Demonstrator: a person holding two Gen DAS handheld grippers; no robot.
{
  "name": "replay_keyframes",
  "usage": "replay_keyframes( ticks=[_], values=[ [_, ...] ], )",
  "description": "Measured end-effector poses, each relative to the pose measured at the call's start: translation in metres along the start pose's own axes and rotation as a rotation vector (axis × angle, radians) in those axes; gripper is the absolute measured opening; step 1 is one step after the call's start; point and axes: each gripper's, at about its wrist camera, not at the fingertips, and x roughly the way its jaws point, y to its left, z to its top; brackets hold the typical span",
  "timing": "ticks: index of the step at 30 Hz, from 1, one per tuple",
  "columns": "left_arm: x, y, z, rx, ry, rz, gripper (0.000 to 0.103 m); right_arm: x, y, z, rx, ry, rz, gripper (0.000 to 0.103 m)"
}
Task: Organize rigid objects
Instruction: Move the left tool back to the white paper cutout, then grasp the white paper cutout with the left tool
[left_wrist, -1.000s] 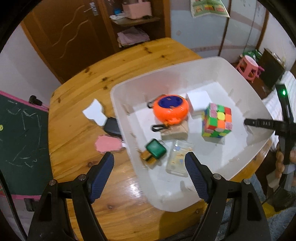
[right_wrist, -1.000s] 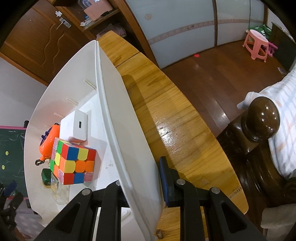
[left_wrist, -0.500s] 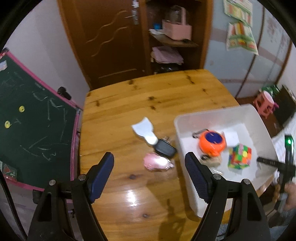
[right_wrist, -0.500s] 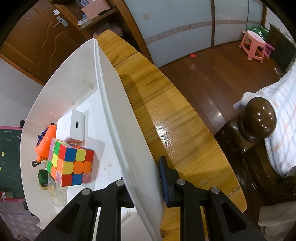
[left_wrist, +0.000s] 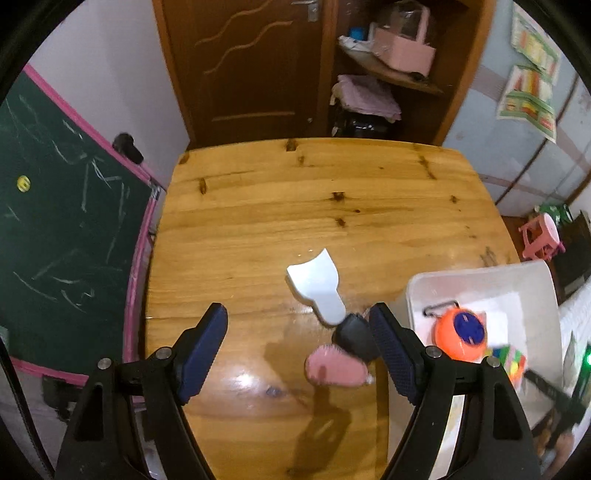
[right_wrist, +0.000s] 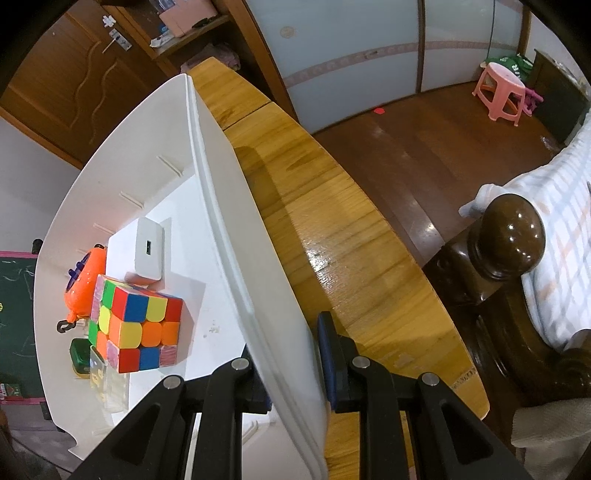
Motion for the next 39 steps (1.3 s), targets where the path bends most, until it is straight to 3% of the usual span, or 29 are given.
replay_keyframes(
  ticks=[10, 18, 28, 35, 39],
  values=[
    [0.079, -0.001, 0.019, -0.109, 0.104, -0.033, 0.082, -0.001, 0.003, -0.001, -0.008, 0.004, -0.015, 0.022],
    [0.118, -0.002, 0.019, -0.173, 0.179, -0.045, 0.082, -0.002, 0.002, -0.002, -0.004, 0.015, -0.022, 0.022],
    [0.144, 0.002, 0.013, -0.225, 0.244, -0.032, 0.082, -0.002, 0.004, -0.002, -0.004, 0.018, -0.028, 0.022],
    [0.148, -0.001, 0.011, -0.217, 0.232, 0.027, 0.081, -0.002, 0.004, -0.002, -0.003, 0.018, -0.028, 0.022],
    [0.147, -0.001, 0.008, -0.232, 0.228, 0.064, 0.074, -0.002, 0.004, -0.002, -0.004, 0.017, -0.027, 0.022]
  ],
)
